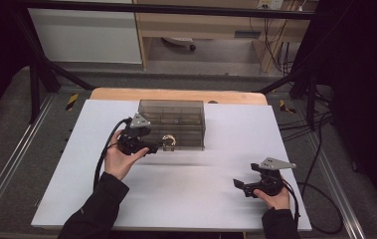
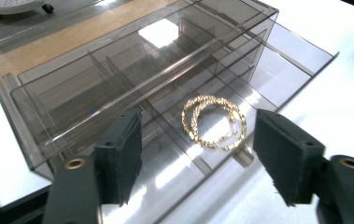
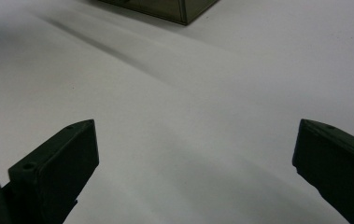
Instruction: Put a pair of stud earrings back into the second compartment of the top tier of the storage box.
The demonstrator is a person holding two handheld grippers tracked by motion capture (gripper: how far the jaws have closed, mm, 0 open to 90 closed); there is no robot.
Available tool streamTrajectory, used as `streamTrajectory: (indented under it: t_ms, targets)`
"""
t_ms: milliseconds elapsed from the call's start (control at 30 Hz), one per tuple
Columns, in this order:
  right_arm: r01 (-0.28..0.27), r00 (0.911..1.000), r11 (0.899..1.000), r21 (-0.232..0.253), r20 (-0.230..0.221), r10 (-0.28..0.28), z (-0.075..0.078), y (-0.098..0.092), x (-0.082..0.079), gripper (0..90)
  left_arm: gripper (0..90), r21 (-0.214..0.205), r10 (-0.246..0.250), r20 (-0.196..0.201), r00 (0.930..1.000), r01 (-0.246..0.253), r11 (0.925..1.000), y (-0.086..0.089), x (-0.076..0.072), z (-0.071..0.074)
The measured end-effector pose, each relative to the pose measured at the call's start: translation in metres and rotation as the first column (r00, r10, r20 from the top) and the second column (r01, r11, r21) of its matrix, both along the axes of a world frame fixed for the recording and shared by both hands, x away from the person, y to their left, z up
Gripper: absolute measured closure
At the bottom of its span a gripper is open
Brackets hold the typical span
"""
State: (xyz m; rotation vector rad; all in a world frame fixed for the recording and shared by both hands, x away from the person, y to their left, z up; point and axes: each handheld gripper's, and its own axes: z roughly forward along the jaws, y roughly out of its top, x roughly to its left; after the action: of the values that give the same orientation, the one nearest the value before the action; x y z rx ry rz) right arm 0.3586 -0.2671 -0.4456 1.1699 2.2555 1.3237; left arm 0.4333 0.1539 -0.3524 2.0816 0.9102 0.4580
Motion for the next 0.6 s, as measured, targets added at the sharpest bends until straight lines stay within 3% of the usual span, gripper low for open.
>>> streamTrajectory:
  t_ms: [400,600]
  targets:
    - [0.001,1.0000,1.000,-0.002,-0.004,-0.001,0.000,0.000,0.001,1.1,18.9,0.004,-0.001,0.038,0.9993,0.001,1.0000,0.013,-0.016,0.001]
    - [0.002,1.0000,1.000,-0.003,-0.005,-0.002,0.000,0.000,0.000,1.1,14.4,-0.014,0.001,0.033,0.9995,0.000,0.9999,0.020,-0.023,-0.001]
